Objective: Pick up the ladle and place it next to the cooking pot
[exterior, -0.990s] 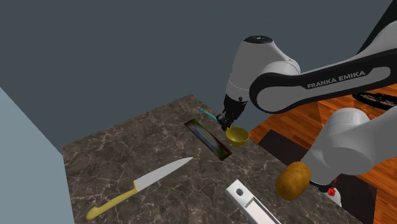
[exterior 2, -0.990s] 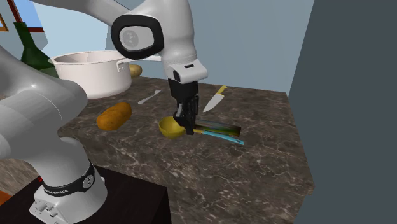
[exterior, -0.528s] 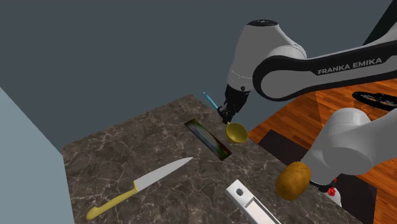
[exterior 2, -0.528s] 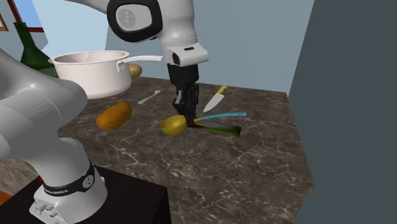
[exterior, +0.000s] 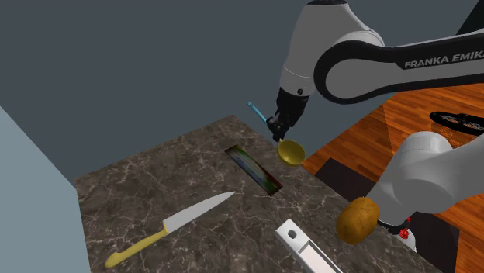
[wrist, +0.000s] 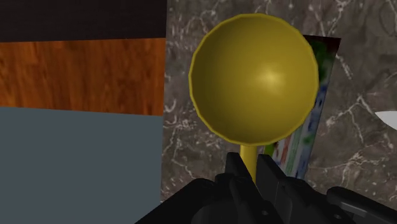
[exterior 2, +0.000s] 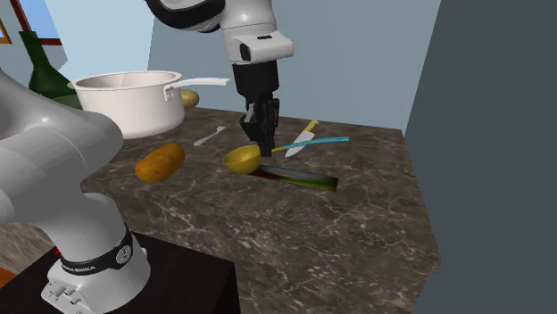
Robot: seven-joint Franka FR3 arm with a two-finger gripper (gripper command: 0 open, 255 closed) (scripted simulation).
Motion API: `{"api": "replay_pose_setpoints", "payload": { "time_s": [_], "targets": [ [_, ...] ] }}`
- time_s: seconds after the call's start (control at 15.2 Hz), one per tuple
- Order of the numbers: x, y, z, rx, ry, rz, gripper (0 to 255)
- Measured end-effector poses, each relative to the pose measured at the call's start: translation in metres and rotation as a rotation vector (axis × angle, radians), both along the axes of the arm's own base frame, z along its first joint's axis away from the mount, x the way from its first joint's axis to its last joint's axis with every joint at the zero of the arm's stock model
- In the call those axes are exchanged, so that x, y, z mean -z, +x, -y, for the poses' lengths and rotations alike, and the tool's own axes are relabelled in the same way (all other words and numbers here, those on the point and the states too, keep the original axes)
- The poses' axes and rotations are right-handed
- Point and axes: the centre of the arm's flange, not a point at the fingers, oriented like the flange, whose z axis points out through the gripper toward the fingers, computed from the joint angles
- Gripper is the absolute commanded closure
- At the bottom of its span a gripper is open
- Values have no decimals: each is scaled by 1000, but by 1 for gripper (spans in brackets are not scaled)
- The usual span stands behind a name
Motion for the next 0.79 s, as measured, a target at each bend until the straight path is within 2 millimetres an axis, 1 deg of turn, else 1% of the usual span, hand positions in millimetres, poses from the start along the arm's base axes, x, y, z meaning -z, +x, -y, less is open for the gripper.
{"api": "replay_pose_setpoints", "payload": {
  "time_s": [0.79],
  "targets": [
    [-63, -1, 0, 0, 0, 0, 255]
  ]
}}
